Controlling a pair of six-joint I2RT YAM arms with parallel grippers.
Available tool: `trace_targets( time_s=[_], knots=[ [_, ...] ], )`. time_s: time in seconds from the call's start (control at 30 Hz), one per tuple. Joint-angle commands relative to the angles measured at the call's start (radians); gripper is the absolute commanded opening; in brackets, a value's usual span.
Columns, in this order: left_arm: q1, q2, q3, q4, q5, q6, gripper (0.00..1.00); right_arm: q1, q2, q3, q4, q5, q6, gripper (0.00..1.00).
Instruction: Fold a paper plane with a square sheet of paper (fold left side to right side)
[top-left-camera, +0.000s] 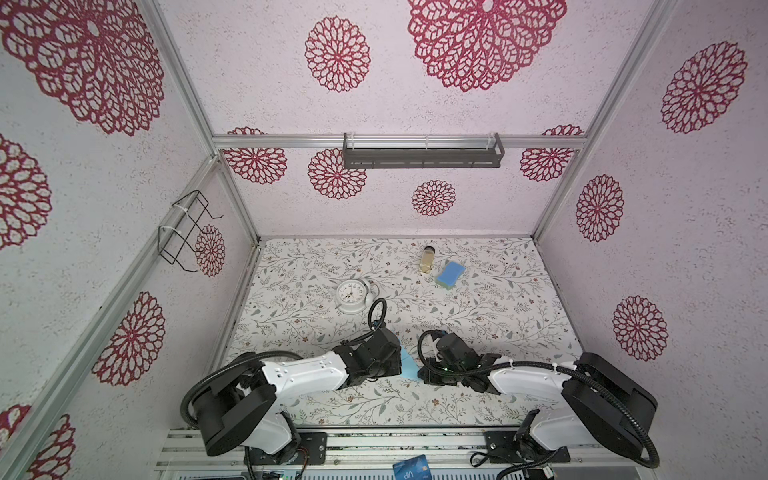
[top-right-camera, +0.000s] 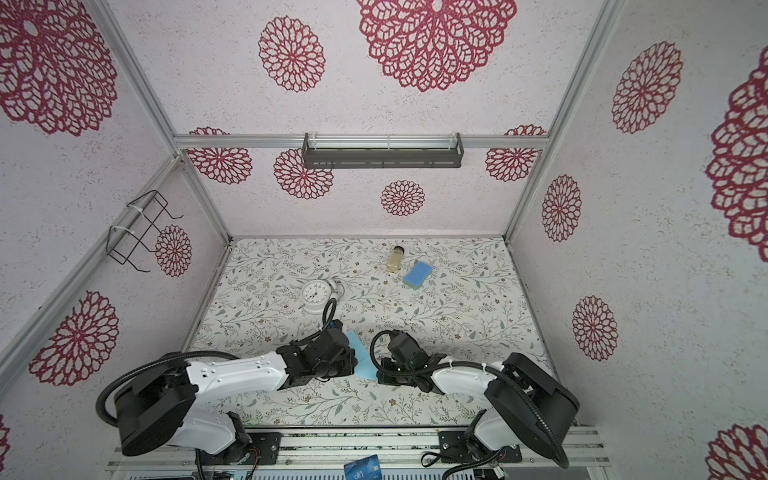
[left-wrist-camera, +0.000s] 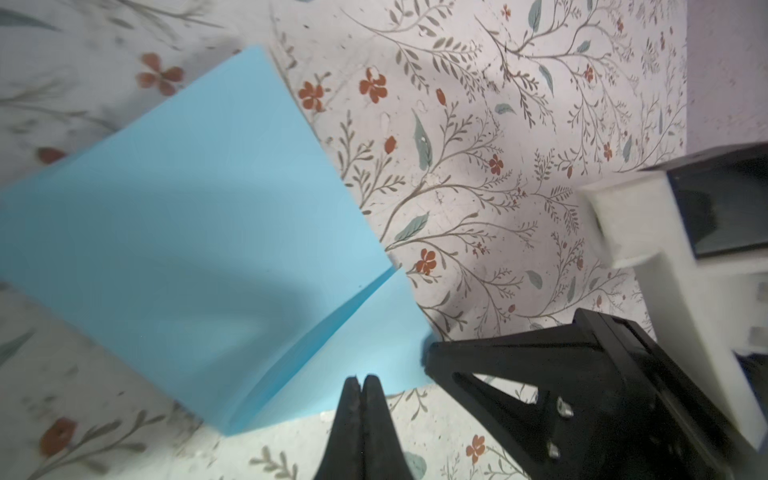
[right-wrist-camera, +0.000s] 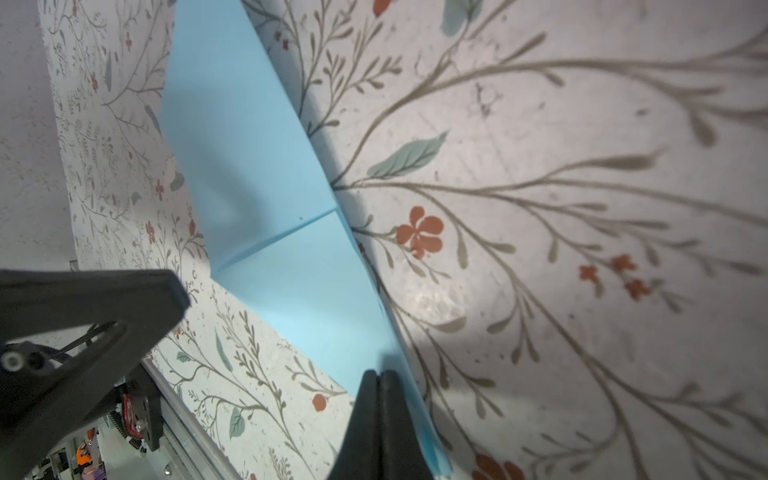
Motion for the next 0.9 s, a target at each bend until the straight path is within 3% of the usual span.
trace_targets(
  time_s=[0.0,0.53,0.87],
  knots=[
    [-0.012,0.065,0.052,0.020,0.014,0.038,0.00,-0.008,0.003,0.019,-0.072,-0.022,-0.042,0.00],
    [-0.020,0.125,-0.070,0.173,0.006,-0.081,0.00,-0.026,-0.159,0.104,-0.222,0.034,-0.051,0.00],
    [-0.047,0.160,-0.077,0.163,-0.060,-0.205,0.00,-0.028,-0.127,0.065,-0.102,0.013,0.037,0.00]
  ],
)
